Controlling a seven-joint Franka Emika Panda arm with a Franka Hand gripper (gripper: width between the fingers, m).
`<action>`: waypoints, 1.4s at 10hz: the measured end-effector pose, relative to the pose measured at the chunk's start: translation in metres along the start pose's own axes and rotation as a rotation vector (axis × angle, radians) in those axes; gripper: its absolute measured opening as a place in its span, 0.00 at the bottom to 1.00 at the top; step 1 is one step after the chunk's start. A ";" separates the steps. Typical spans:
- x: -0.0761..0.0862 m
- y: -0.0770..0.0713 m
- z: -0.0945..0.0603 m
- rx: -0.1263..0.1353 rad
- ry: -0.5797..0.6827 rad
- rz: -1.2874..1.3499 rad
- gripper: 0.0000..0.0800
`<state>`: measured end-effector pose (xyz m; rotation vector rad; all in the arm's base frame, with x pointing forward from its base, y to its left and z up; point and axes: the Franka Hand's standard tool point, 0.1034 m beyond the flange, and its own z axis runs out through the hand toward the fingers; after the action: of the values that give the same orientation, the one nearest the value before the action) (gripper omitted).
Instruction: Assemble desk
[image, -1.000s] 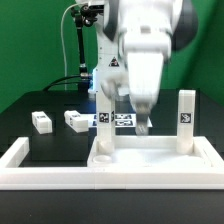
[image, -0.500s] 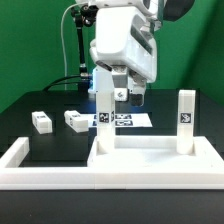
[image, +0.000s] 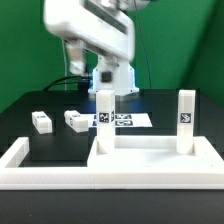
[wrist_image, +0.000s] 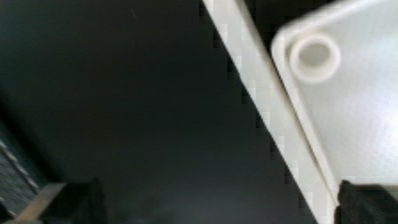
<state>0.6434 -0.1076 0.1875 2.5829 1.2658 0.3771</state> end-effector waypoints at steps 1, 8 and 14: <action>-0.008 0.002 0.001 0.000 0.000 0.069 0.81; -0.081 -0.034 0.018 0.031 0.005 0.528 0.81; -0.107 -0.062 0.022 0.080 -0.037 0.621 0.81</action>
Offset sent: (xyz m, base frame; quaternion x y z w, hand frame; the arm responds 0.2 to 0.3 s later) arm 0.0000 0.0000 0.0000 0.0000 0.0000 0.1296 0.9916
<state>0.5419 -0.1581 0.1338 2.9890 0.4429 0.3849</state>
